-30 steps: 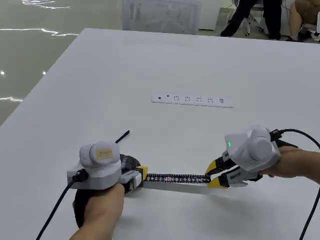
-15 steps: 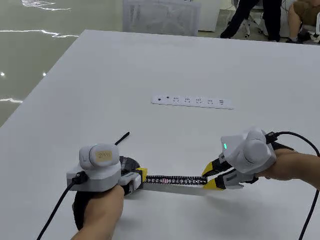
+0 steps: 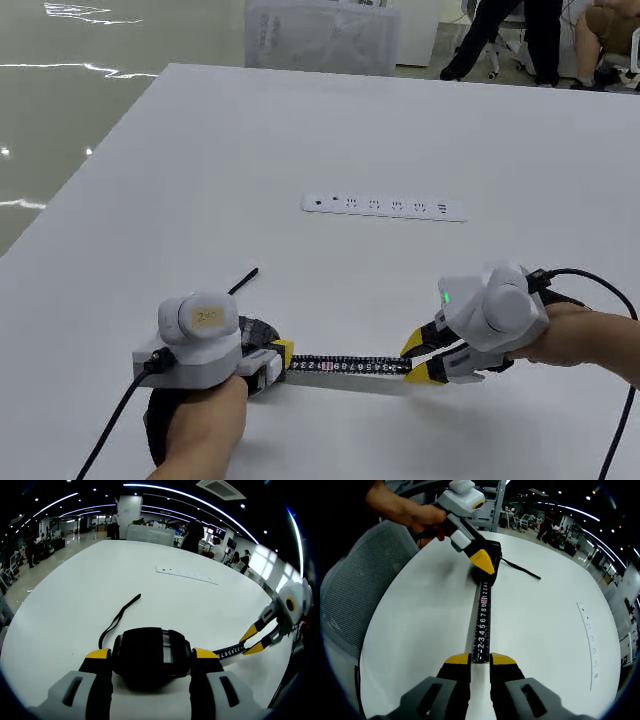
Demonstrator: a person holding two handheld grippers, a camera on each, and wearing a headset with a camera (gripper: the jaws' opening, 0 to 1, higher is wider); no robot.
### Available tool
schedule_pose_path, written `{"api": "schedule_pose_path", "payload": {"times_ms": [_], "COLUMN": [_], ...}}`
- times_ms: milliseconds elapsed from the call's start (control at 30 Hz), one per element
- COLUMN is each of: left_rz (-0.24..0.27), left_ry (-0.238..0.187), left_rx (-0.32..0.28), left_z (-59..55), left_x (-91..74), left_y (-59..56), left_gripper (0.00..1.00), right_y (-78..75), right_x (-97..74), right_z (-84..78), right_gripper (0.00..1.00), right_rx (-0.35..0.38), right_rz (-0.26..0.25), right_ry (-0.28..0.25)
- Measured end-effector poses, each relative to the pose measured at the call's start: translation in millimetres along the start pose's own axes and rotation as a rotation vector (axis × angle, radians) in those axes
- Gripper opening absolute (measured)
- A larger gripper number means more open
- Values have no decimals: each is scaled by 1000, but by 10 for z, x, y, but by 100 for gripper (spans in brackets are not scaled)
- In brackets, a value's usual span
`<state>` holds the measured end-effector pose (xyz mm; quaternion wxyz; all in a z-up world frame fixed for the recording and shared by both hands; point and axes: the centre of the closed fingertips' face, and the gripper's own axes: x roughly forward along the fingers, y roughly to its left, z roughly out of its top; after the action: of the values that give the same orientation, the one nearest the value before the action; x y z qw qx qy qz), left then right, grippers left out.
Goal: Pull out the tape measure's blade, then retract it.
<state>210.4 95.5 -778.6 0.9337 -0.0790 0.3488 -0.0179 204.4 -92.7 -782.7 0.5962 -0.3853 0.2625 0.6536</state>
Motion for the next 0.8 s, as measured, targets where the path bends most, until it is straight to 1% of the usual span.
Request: {"api": "schedule_pose_path", "payload": {"times_ms": [533, 800], "left_rz": [-2, -1], "left_ry": [-4, -5], "left_rx": [1, 2], "left_z": [11, 1], "left_x": [-8, -59], "left_y": [-15, -32], "left_gripper": [58, 58], "right_y": [-4, -2], "right_x": [35, 54], "right_z": [34, 53], "right_gripper": [13, 13], "right_rx": [-6, -6], "right_rz": [1, -1], "right_ry": [-1, -4]}}
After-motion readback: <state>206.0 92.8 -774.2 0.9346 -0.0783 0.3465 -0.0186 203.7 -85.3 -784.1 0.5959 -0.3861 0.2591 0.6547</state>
